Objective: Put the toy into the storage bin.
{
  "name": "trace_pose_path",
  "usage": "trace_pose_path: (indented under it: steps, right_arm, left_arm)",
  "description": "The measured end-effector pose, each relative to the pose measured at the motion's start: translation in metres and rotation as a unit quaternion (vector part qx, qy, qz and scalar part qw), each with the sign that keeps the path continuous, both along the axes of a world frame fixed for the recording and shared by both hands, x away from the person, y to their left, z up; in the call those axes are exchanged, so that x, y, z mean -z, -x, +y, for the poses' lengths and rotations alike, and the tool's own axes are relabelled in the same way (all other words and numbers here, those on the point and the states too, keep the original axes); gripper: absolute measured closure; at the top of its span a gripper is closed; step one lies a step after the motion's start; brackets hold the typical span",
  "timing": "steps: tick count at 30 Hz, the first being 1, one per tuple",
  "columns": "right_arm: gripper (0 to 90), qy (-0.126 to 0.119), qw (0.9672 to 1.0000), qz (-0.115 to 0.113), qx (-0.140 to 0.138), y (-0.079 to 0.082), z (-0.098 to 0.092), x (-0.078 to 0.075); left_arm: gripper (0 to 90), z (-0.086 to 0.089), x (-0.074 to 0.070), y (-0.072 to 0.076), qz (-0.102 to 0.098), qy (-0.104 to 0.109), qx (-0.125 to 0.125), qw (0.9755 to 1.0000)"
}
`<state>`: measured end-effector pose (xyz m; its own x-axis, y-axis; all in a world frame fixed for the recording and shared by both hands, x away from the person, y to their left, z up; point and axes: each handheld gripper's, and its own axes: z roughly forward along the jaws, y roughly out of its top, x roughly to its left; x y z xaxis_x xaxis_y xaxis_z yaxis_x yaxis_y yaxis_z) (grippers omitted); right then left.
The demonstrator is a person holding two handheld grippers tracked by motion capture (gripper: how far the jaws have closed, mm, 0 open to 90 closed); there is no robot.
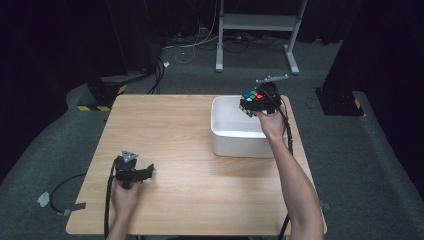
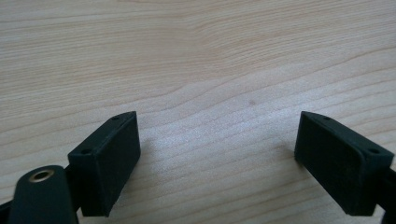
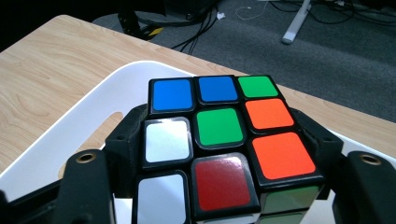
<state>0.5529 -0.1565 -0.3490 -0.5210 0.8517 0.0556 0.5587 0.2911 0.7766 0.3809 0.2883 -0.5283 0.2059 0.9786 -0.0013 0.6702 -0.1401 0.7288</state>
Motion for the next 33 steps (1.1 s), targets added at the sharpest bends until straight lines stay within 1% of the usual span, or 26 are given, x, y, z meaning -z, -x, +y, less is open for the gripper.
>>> trace_pose_path:
  steps: [3,4,5,11,13,15,17,23,24,25,27,29,33]
  right_arm:
    - [32.7,0.006,1.0000,0.007,0.004,-0.001,-0.002,0.003]
    - [32.7,0.006,1.0000,0.007,0.004,-0.001,-0.002,0.003]
    - [32.7,0.004,0.9999,0.012,0.008,-0.003,-0.004,0.005]
    - [32.7,0.005,0.9996,0.020,0.017,-0.008,-0.005,0.011]
    - [32.7,0.006,0.9996,0.021,0.017,-0.008,-0.004,0.012]
    - [32.7,0.012,0.9995,0.021,0.021,-0.009,-0.002,0.013]
    - [32.7,0.007,0.9996,0.020,0.020,-0.009,-0.001,0.014]
    - [32.7,0.013,0.9994,0.022,0.021,-0.011,0.003,0.019]
    - [32.7,0.013,0.9994,0.022,0.022,-0.011,0.003,0.020]
    - [32.6,0.007,0.9994,0.024,0.025,-0.011,0.002,0.022]
    - [32.6,0.007,0.9993,0.024,0.026,-0.012,0.002,0.023]
    - [32.6,0.013,0.9989,0.029,0.034,-0.014,0.002,0.025]
    - [32.6,0.013,0.9988,0.029,0.036,-0.014,0.003,0.025]
  left_arm:
    - [14.5,0.000,0.000,0.000,0.000,0.000,0.000,1.0000]
    - [14.5,0.000,0.000,0.000,0.000,0.000,0.000,1.0000]
    - [14.5,0.000,0.000,0.000,0.000,0.000,0.000,1.0000]
    - [14.5,0.000,0.000,0.000,0.000,0.000,0.000,1.0000]
    - [14.5,0.000,0.000,0.000,0.000,0.000,0.000,1.0000]
    - [14.5,0.000,0.000,0.000,0.000,0.000,0.000,1.0000]
    - [14.5,0.000,0.000,0.000,0.000,0.000,0.000,1.0000]
    - [14.5,0.000,0.000,0.000,0.000,0.000,0.000,1.0000]
    - [14.5,0.000,0.000,0.000,0.000,0.000,0.000,1.0000]
    - [14.5,0.000,0.000,0.000,0.000,0.000,0.000,1.0000]
    - [14.5,0.000,0.000,0.000,0.000,0.000,0.000,1.0000]
    - [14.5,0.000,0.000,0.000,0.000,0.000,0.000,1.0000]
    - [14.5,0.000,0.000,0.000,0.000,0.000,0.000,1.0000]
